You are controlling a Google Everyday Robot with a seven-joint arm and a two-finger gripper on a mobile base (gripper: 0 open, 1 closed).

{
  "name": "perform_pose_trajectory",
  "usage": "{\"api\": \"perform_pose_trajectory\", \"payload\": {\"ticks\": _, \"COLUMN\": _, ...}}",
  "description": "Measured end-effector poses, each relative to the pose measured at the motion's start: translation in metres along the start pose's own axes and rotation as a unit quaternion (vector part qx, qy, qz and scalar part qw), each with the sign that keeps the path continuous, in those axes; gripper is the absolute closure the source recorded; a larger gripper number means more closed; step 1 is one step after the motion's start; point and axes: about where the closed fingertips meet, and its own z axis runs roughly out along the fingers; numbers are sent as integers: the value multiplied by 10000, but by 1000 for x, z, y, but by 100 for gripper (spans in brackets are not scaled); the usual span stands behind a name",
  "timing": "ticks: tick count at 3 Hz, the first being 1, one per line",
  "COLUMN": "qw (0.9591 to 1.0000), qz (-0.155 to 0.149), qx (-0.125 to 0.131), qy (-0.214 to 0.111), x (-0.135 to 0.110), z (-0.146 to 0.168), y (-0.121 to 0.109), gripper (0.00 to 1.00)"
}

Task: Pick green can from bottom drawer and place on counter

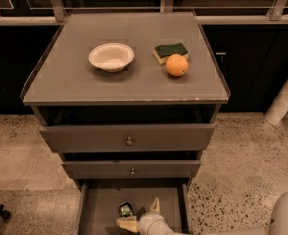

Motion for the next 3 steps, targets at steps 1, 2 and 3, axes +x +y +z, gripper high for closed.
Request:
{"api": "perform_pose_trajectory", "payload": {"ticks": 1, "qw": 9992, "qz": -197, "qx": -334, "qy": 100, "x": 9, "z": 19, "y": 34, "gripper": 0}}
{"api": "perform_pose_trajectory", "payload": {"ticks": 2, "qw": 9993, "qz": -123, "qx": -342, "qy": 119, "x": 11, "z": 21, "y": 31, "gripper": 0}}
{"api": "perform_pose_trajectory", "payload": {"ticks": 3, "qw": 9986, "qz": -129, "qx": -426, "qy": 282, "x": 19, "z": 40, "y": 31, "gripper": 0}}
